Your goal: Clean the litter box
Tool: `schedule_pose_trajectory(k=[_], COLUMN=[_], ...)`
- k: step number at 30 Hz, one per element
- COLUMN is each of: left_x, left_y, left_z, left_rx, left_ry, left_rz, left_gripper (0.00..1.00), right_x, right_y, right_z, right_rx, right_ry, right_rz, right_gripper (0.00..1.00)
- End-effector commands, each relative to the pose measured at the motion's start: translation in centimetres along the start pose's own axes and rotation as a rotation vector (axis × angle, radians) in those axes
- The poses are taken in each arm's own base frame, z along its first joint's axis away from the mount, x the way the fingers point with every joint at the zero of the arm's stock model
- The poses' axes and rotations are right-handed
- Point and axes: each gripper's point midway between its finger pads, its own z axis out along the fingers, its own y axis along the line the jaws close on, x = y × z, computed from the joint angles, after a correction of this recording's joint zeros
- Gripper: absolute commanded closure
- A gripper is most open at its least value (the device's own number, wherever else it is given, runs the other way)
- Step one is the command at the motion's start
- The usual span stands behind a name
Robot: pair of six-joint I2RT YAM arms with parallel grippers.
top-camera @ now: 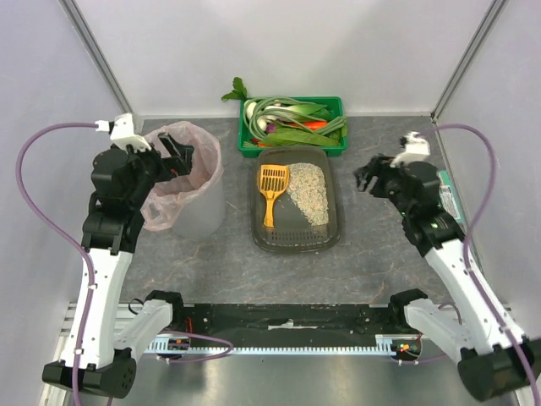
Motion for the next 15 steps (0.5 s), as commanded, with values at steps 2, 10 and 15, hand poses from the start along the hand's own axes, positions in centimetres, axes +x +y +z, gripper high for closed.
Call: schedule_pose_trajectory(k=[2, 10, 15], left_x=[-1.3, 0.4, 0.6], left_y=[2.3, 2.5, 3.1], left_z=[-0.5, -0.7, -0.7], left_rx=[-0.099, -0.095, -0.129], left_ry=[-0.164, -0.153, -0.160], left_rz=[0.062, 0.090, 0.086], left_gripper=[0.00, 0.01, 0.01], right_x=[2.6, 11.1, 15.0], right_y=[6.1, 14.7, 15.3], right_z=[2.1, 5.5, 8.4], right_rx=[0.014, -0.018, 0.059], right_ry=[0.128, 0.203, 0.234], right_rz=[-0.141, -0.156, -0.188], right_gripper=[0.27, 0.27, 0.40])
